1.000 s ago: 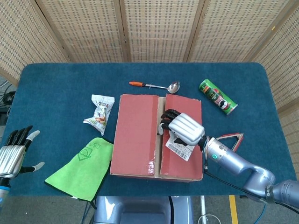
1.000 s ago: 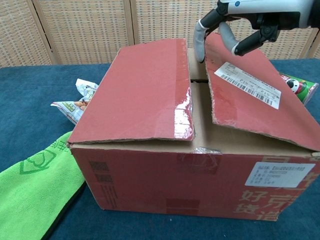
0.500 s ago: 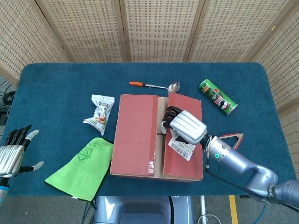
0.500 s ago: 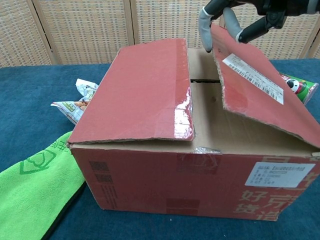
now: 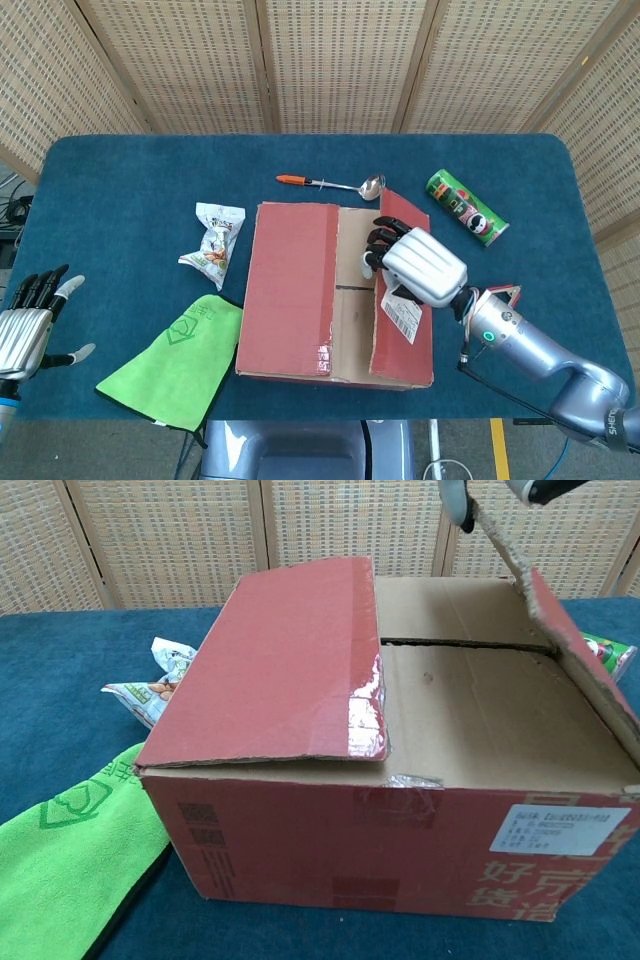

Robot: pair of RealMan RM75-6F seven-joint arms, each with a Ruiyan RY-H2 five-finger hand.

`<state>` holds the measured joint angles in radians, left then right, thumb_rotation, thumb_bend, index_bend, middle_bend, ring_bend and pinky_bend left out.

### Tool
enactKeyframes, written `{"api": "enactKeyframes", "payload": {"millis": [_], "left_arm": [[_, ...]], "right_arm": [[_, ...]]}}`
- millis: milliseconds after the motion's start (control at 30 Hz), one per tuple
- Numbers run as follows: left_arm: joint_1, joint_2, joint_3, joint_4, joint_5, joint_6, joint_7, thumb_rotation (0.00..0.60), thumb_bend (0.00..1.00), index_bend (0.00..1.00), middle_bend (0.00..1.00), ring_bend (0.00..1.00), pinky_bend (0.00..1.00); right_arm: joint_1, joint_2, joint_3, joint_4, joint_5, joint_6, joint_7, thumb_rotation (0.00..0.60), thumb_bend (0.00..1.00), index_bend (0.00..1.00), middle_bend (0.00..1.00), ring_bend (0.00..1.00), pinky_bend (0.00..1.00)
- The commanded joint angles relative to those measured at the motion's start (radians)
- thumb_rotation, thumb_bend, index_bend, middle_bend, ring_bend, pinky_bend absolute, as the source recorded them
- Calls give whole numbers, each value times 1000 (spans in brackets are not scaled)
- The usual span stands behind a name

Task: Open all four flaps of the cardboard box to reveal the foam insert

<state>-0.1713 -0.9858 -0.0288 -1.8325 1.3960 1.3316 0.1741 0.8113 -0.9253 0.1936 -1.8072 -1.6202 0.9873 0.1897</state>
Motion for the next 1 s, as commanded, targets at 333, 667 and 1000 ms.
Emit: {"api": "enactKeyframes", "payload": {"millis": [333, 667, 1000], "left_arm": [[-4, -4, 4, 4, -2, -11, -3, 501, 134, 106, 0, 0, 0], [-8, -1, 4, 4, -7, -18, -7, 501, 134, 105, 0, 0, 0], [-6, 0, 4, -6, -6, -9, 11, 502, 134, 106, 0, 0, 0]], "right_arm": [[-41, 102, -3, -11, 24, 8, -15, 600, 1000, 506, 524, 318, 170], [-76, 170, -6, 7, 23, 28, 6, 600, 1000, 506, 522, 319, 170], [-112, 226, -12, 53, 28, 44, 48, 600, 1000, 506, 515, 319, 170]]}}
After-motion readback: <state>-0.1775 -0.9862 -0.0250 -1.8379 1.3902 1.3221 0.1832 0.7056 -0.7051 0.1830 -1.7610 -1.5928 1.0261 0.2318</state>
